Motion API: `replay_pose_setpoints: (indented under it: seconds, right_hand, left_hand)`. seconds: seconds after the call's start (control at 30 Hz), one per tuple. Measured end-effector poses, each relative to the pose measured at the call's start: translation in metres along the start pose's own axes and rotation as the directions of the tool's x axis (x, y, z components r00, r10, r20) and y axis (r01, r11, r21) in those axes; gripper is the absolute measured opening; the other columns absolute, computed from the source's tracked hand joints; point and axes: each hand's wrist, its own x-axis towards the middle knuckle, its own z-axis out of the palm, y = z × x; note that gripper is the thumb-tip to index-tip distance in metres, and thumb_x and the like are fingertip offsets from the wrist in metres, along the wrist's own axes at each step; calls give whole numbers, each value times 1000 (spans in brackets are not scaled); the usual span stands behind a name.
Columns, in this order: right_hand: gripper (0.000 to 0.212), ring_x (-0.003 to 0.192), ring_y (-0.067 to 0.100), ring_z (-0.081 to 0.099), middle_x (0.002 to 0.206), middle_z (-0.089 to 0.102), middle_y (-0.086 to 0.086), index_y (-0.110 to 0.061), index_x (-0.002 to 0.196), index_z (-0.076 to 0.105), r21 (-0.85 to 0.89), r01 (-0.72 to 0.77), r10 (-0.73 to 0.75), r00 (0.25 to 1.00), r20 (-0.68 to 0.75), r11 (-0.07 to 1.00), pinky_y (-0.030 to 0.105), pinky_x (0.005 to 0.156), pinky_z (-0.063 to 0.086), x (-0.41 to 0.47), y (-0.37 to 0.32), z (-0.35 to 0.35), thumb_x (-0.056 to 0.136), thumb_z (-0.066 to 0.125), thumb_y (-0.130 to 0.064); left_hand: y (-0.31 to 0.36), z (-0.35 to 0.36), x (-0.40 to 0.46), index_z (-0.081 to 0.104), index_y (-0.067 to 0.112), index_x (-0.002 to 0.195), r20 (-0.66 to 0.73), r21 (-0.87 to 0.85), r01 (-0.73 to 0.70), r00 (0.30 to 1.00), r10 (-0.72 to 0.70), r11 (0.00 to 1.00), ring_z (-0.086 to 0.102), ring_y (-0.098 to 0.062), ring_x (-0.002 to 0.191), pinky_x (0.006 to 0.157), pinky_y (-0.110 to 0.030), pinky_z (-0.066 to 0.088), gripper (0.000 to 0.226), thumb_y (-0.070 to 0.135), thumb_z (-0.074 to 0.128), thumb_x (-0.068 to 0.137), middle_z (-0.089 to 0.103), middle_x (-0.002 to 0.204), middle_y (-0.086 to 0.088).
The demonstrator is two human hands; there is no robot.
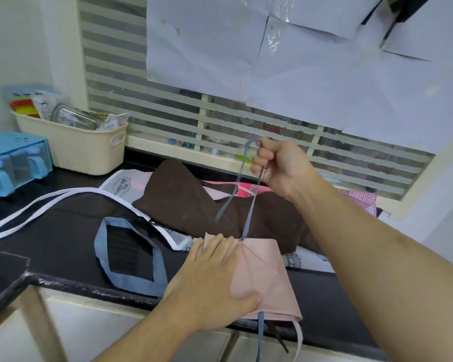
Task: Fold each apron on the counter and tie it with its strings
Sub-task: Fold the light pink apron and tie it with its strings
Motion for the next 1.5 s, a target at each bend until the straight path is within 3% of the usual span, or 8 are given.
replay_pose_setpoints:
  seconds: [0.17, 0.4, 0.53, 0.77, 0.9, 1.03, 1.27, 1.5]
  right_hand:
    - [23, 63, 17, 44, 68, 53, 4, -10, 101, 67, -329, 149, -221, 956, -193, 932, 28, 56, 45, 16, -30, 2, 101, 45, -5]
    - [64, 134, 30, 49, 147, 50, 14, -6, 150, 45, -976, 124, -516, 857, 14, 179, 36, 111, 38, -29, 25, -17, 86, 52, -6]
    - [48, 142, 15, 43, 150, 49, -4, -21, 146, 49, -908, 405, -249, 895, 370, 110, 33, 123, 30, -109, 127, -47, 98, 51, -13]
    - [58, 158, 4, -12, 172, -8, -20, -34, 167, 2, -983, 138, 42, 990, 134, -120, 34, 130, -4, -143, 135, -103, 113, 18, -47]
    - [64, 157, 29, 11, 169, 16, 8, -20, 164, 21, -990, -66, -113, 992, -51, -127, 40, 129, 15, -155, 140, -114, 109, 24, -54]
    - [27, 97, 21, 45, 102, 48, -3, -20, 97, 57, -988, -28, -477, 878, 49, -152, 38, 85, 42, -173, 141, -110, 99, 52, -46]
    - [19, 80, 26, 57, 80, 62, 3, -11, 74, 55, -926, -260, -13, 962, -274, 275, 36, 70, 43, -178, 111, -84, 83, 61, -27]
    - [19, 63, 16, 57, 74, 66, 1, -16, 88, 53, -850, -48, -141, 980, -142, 525, 29, 53, 45, -185, 104, -44, 98, 56, -32]
  left_hand:
    - [0, 0, 1, -3, 28, 167, 11, 4, 2, 1000, -2, 1000, -20, -12, 158, 129, -47, -10, 103, 86, 26, 86, -10, 173, 14]
    - [-1, 3, 2, -9, 31, 166, 24, 32, 21, 999, -22, 999, -30, -19, 156, 129, -47, -12, 105, 88, 23, 85, -18, 174, 7]
    - [1, 7, 4, -17, 30, 165, 48, 63, 37, 998, -40, 997, -35, -20, 154, 128, -47, -14, 104, 86, 19, 85, -27, 171, -1]
    - [-6, 4, 6, -19, 31, 164, 110, 149, 20, 993, -37, 989, -32, -19, 155, 129, -45, -13, 99, 89, 12, 89, -29, 170, 2]
    - [-9, -1, -4, -15, 34, 164, 50, 193, -10, 999, 1, 981, -31, -16, 156, 128, -40, -16, 76, 70, 9, 103, -27, 171, 4]
    - [-3, 0, -20, 15, 30, 167, -118, 253, -46, 990, 78, 966, 5, -22, 158, 128, -37, -5, 64, 55, 10, 109, 13, 171, 2]
    - [-1, -10, -16, 12, 38, 165, 53, 112, -25, 998, 19, 993, 13, -13, 145, 125, -37, 16, 89, 87, 22, 91, 18, 158, 17]
    - [7, -18, -18, 10, 46, 162, 69, 5, 12, 998, -12, 1000, 10, -16, 145, 122, -40, 17, 92, 90, 36, 85, 17, 159, 18]
